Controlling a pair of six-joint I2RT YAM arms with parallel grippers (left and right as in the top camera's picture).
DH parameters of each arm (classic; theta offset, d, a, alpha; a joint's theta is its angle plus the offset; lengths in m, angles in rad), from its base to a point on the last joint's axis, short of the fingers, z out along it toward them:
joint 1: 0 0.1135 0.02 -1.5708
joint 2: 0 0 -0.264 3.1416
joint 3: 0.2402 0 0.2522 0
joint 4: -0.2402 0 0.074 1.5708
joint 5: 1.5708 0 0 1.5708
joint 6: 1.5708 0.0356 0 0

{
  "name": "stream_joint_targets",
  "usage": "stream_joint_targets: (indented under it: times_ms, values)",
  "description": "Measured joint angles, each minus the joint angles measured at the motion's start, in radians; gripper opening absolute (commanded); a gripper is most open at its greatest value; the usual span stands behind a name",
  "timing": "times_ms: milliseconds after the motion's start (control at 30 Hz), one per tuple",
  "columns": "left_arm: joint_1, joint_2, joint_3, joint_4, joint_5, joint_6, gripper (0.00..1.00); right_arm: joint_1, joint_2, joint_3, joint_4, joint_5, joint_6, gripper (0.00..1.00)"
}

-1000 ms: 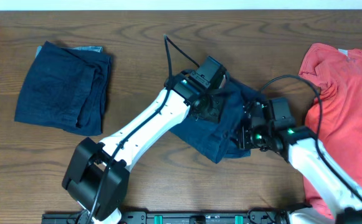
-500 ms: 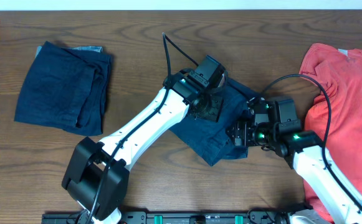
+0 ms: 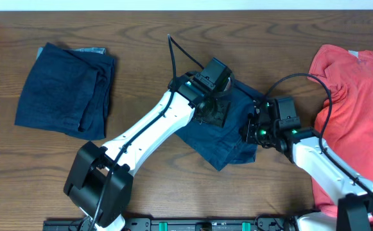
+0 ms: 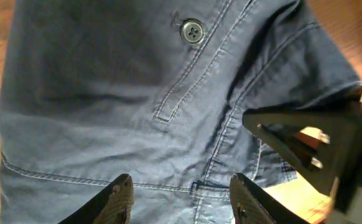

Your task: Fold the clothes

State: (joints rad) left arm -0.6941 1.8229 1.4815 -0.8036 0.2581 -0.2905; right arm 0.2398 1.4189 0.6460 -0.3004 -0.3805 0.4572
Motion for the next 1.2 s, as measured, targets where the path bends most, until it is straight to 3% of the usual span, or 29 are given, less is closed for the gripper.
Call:
stream_joint_targets:
  times_ms: [267,433,700,967,1000,1100,1200]
  values:
    - [0.01,0.0,0.0,-0.021,0.0,0.004,0.51,0.0,-0.217,0.102,-0.088,-0.08,-0.084,0.03]
    - [0.045,0.0,0.0,-0.043,0.0,0.004,0.51,0.0,-0.318,0.154,-0.145,0.026,-0.134,0.08]
    - [0.056,0.0,0.0,-0.05,-0.003,0.004,0.52,-0.035,-0.235,0.155,-0.275,0.302,-0.157,0.06]
    - [0.056,0.0,0.0,-0.051,-0.003,0.004,0.52,-0.137,-0.159,0.155,-0.535,0.38,-0.122,0.06]
    - [0.056,0.0,0.0,-0.05,-0.003,0.004,0.53,-0.154,-0.158,0.155,-0.567,0.39,-0.112,0.1]
    - [0.056,0.0,0.0,-0.05,-0.003,0.004,0.52,-0.198,-0.158,0.155,-0.609,0.417,-0.083,0.49]
    - [0.056,0.0,0.0,-0.05,-0.003,0.004,0.53,-0.232,-0.158,0.155,-0.579,0.431,-0.076,0.59]
